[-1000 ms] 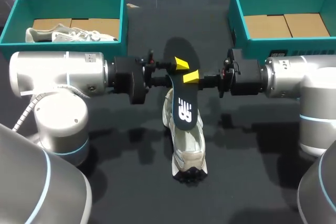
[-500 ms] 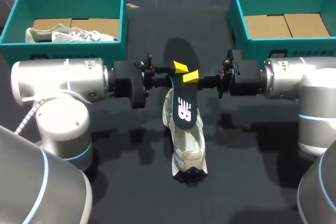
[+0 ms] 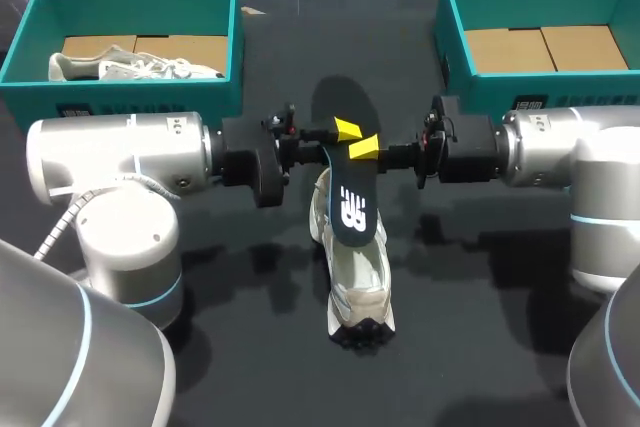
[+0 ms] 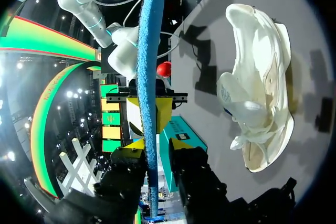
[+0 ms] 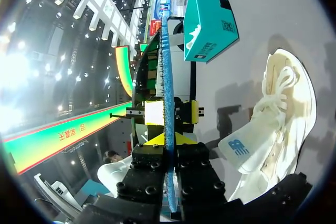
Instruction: Take the shoe out of the shoebox, open the shoe tongue, remove and reinsert the insole, then place the shoe into the shoebox
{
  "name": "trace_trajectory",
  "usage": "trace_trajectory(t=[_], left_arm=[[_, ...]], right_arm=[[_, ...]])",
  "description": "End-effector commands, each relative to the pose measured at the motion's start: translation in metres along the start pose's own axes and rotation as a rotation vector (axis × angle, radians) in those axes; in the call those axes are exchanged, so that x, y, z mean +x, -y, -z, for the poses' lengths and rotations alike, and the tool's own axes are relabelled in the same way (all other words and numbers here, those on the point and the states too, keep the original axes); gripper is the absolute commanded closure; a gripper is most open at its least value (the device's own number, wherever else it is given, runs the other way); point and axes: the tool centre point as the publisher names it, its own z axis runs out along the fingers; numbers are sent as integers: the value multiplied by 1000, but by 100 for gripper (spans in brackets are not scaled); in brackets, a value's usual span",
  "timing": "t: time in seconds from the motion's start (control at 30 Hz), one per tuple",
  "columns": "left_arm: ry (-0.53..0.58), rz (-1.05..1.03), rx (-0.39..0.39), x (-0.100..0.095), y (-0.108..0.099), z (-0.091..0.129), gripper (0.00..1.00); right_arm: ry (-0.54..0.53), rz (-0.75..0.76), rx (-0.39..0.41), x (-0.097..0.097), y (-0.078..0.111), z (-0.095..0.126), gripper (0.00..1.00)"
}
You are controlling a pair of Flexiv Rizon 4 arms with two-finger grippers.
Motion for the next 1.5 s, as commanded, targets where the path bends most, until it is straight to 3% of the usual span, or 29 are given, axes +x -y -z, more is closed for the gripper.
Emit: trace_trajectory(t=[0.03,0.1,0.13,0.27,0.3,0.37,0.6,0.67,1.03,1.07,1.17,1.27,1.37,1.5], left_arm=[[-7,-4,-7,0,1,-4,83],[-9,-8,-9,0,1,-4,91],[-9,-8,-9,0,1,-4,100],[-10,-16,-3,-1,2,-4,100],[-10,-16,-2,-1,3,-4,100],[-9,-17,1,-2,4,-1,100],[-16,-20,13,-5,10,12,100],[-18,-8,17,-5,12,16,100],[-44,17,11,-15,34,38,100],[-46,29,21,-15,36,39,100],[-48,99,58,-17,41,42,100],[-37,197,98,-18,44,45,100],[-38,260,176,-22,50,50,100],[-70,184,159,-25,54,52,100]], right_arm=[[2,-7,3,-1,0,1,100],[3,-12,4,-1,0,1,100],[3,-15,5,-1,0,1,100],[-4,-19,3,-3,0,2,100],[-6,-18,0,-3,0,3,78],[-6,-9,-2,-4,1,7,0],[27,100,17,-5,4,38,0],[96,161,48,-10,6,48,0],[96,161,48,-10,6,48,0],[103,209,109,-12,6,48,0],[169,331,182,-16,8,56,0],[247,518,156,-23,16,71,0],[244,517,165,-28,16,76,0],[244,517,165,-28,16,76,0]])
